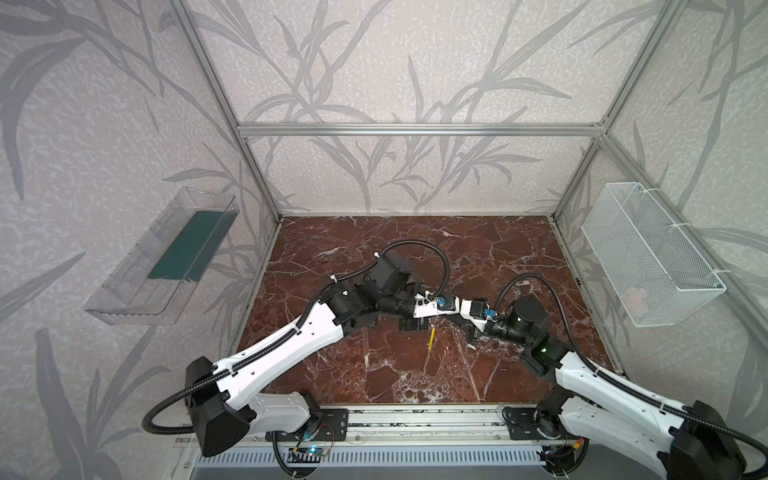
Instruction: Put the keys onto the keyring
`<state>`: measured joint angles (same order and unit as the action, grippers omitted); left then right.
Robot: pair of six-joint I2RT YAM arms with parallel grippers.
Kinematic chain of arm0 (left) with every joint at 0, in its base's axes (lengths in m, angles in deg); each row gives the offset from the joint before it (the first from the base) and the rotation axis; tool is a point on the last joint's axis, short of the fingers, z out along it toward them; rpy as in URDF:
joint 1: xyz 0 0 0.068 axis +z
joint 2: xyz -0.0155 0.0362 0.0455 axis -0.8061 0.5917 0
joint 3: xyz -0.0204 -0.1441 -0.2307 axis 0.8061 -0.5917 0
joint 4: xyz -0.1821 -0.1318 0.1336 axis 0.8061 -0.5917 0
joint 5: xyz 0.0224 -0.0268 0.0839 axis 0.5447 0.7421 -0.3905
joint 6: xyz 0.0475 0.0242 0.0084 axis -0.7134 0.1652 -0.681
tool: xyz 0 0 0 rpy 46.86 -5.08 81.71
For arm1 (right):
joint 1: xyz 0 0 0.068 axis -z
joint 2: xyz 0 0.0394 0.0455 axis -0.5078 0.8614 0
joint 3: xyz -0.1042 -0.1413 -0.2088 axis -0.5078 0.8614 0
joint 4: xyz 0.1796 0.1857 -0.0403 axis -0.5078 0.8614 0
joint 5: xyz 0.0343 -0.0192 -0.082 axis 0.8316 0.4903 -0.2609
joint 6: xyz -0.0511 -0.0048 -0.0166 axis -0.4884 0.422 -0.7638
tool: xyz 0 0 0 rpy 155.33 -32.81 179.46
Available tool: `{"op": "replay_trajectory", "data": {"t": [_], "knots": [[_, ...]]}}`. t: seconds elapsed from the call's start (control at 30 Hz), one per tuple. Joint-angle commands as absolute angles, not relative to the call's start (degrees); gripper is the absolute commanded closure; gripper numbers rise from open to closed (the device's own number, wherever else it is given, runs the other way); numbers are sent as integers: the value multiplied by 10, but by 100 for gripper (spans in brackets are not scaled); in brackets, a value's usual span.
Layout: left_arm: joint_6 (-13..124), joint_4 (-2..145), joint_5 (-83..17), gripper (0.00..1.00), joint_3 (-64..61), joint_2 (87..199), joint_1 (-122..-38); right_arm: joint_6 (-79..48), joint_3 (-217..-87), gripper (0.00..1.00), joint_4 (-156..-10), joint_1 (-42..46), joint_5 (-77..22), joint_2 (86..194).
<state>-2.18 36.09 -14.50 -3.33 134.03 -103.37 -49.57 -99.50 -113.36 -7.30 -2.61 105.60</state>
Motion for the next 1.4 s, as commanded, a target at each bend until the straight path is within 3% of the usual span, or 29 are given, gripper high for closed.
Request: {"op": "replay_trajectory", "data": {"t": [0.0,0.2,0.33,0.83,0.93,1.27,1.37], "knots": [[-20,363,-121,100,-45,1330,-1038,-501,-995,100,-1171,-74,-25,1049],[37,481,-126,78,-127,1267,-993,-488,-980,100,-1183,-72,-31,1051],[79,568,-89,73,-201,1220,-966,-485,-981,100,-1191,-70,-22,1060],[153,735,-55,79,-287,1217,-965,-483,-1000,100,-1208,-65,20,1077],[158,737,-46,83,-289,1224,-966,-485,-1000,100,-1208,-64,17,1075],[167,742,-19,85,-284,1236,-966,-484,-1004,100,-1210,-64,18,1077],[169,740,-9,92,-278,1242,-969,-484,-1004,100,-1213,-64,17,1079]]}}
